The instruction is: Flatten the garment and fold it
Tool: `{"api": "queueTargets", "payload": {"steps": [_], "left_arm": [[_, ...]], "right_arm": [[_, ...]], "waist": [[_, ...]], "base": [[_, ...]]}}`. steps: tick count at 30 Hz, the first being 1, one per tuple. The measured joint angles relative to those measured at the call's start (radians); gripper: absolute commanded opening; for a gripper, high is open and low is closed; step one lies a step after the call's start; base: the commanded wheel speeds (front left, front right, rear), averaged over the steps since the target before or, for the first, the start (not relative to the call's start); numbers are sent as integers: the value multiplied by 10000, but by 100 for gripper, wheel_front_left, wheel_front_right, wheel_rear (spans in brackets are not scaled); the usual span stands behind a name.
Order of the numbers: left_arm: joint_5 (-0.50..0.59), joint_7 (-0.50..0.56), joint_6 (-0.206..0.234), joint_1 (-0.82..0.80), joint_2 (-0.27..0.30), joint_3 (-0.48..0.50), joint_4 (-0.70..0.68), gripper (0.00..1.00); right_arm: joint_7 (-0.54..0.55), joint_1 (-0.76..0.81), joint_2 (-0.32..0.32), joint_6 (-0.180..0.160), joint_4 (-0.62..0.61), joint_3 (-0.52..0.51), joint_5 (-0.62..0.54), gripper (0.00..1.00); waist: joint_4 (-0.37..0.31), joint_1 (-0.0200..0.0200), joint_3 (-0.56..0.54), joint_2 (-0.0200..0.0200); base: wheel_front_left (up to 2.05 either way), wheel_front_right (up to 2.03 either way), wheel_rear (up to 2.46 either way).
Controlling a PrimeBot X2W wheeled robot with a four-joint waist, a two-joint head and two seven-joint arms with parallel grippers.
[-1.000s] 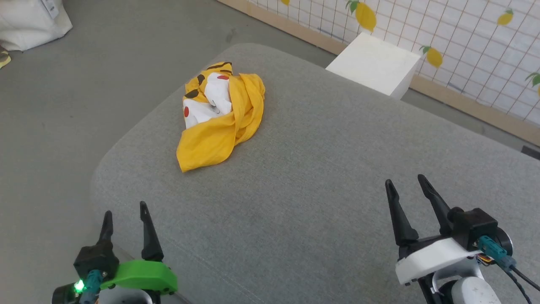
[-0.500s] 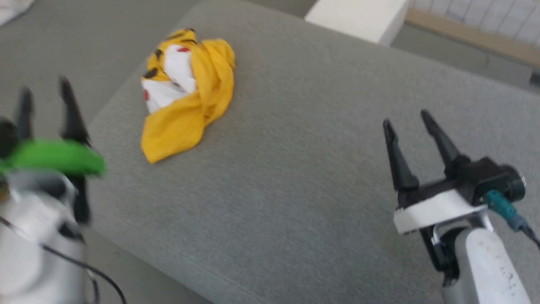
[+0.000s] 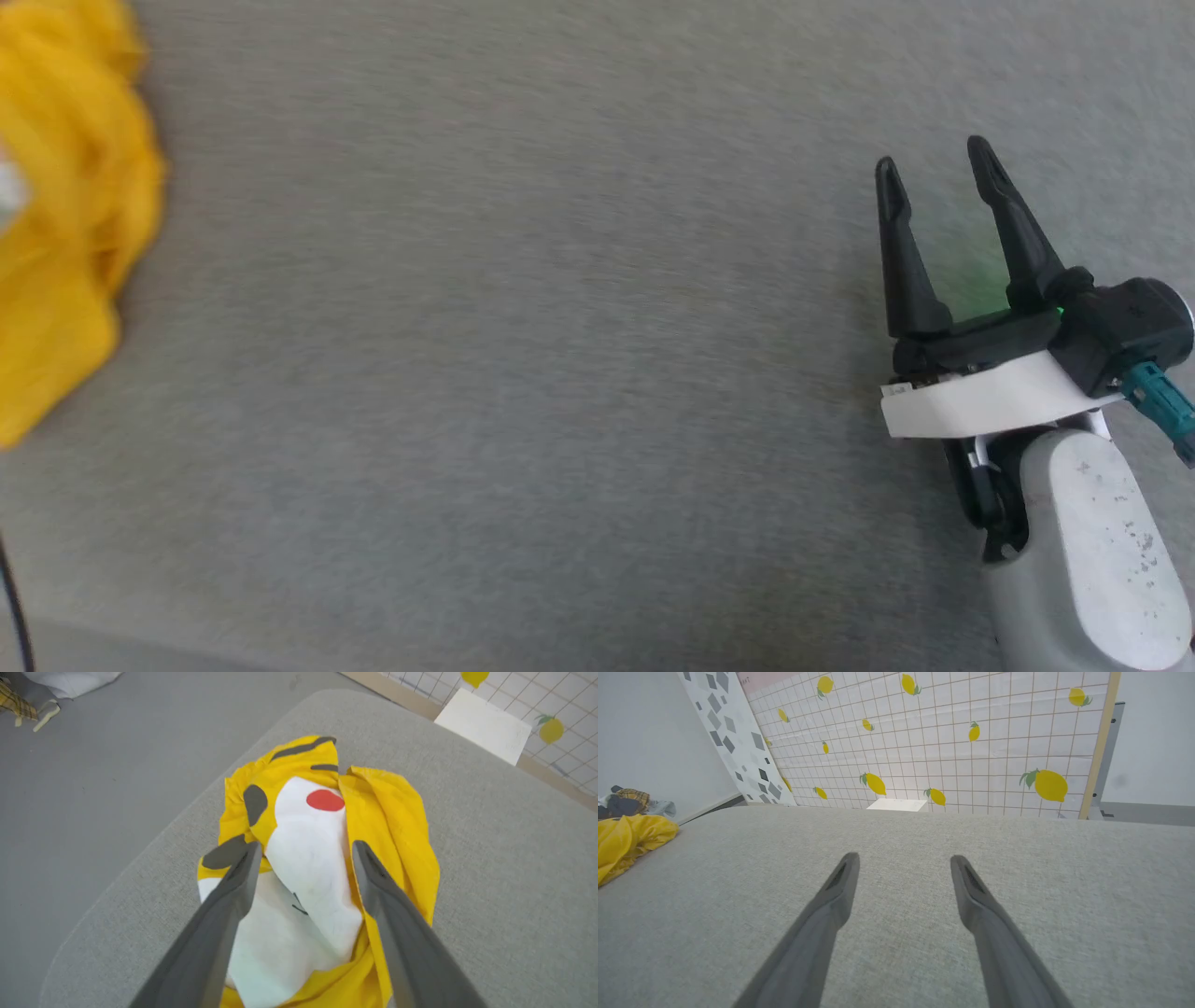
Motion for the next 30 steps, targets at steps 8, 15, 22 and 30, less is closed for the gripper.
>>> {"api": "queueTargets", "payload": {"steps": [8, 15, 22, 30], "left_arm": [[-855, 1860, 698, 461, 245, 554, 430, 100], [-608, 1841, 709, 1015, 968, 631, -88, 0], [1392, -2435, 228, 1427, 1166, 46, 207, 0], [2989, -5260, -612, 128, 1737, -1530, -654, 0]], "right_arm": [[-268, -217, 92, 8, 19, 75, 105, 100], [-376, -410, 153, 10, 259, 242, 165, 100], [-439, 112, 56, 6, 1108, 12, 389, 100], [-468, 1661, 4, 4, 1521, -938, 502, 100]], "waist": [[-1282, -3, 1108, 1], [-1918, -3, 1218, 1], [-2189, -2, 309, 0], [-2410, -3, -2066, 0]], "base": [[0, 0, 0], [0, 0, 0], [0, 0, 0], [0, 0, 0]]}}
